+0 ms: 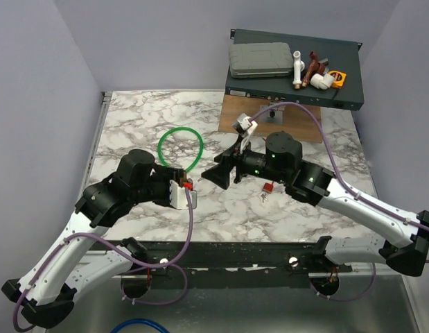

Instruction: Unlock with the key

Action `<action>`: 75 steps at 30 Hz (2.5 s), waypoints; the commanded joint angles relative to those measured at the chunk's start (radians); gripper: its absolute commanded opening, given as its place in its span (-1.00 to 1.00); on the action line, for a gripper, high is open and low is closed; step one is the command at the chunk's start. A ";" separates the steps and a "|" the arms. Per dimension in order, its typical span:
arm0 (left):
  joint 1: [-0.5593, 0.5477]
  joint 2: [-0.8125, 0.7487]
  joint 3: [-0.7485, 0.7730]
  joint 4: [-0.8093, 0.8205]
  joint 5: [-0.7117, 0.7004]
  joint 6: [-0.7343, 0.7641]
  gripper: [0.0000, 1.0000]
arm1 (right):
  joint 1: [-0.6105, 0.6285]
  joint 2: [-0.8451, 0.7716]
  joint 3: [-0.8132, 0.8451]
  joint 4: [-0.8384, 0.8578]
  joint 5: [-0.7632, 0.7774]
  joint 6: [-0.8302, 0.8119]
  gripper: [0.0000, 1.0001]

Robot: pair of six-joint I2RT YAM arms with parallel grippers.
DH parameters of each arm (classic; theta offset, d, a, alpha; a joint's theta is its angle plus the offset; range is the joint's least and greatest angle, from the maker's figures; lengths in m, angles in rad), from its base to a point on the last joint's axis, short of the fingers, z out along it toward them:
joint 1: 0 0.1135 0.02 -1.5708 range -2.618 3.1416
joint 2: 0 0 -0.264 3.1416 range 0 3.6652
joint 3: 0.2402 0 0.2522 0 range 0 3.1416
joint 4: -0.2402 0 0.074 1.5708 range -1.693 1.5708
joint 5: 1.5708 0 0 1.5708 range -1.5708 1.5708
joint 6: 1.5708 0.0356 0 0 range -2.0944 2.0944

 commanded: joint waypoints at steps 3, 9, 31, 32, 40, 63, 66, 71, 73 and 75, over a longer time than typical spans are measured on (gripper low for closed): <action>-0.074 -0.062 -0.079 0.144 -0.101 -0.015 -1.00 | 0.002 0.101 -0.001 0.089 -0.163 0.072 0.51; -0.081 -0.073 -0.094 0.145 -0.075 -0.039 -1.00 | -0.001 0.136 0.005 0.129 -0.168 0.068 0.54; -0.095 -0.117 -0.102 0.202 -0.085 -0.053 -1.00 | 0.000 0.119 -0.061 0.141 -0.198 0.088 0.48; -0.095 -0.133 -0.115 0.227 -0.086 -0.051 -1.00 | 0.000 0.107 -0.077 0.141 -0.184 0.088 0.48; -0.098 -0.123 -0.091 0.235 -0.053 -0.069 -1.00 | 0.000 0.108 -0.111 0.206 -0.208 0.100 0.47; -0.115 -0.085 -0.063 0.258 -0.047 -0.085 -1.00 | -0.001 0.299 0.000 0.307 -0.294 0.122 0.09; -0.118 -0.078 -0.057 0.258 -0.044 -0.085 -1.00 | -0.001 0.326 0.016 0.316 -0.314 0.141 -0.12; -0.118 -0.086 -0.059 0.278 -0.065 -0.084 -1.00 | 0.000 0.321 0.007 0.305 -0.315 0.136 -0.74; -0.118 -0.089 -0.061 0.276 -0.068 -0.096 -1.00 | -0.001 0.297 -0.009 0.300 -0.295 0.120 -0.98; -0.117 -0.091 -0.061 0.276 -0.066 -0.126 -0.77 | -0.002 0.266 -0.026 0.302 -0.287 0.096 -0.99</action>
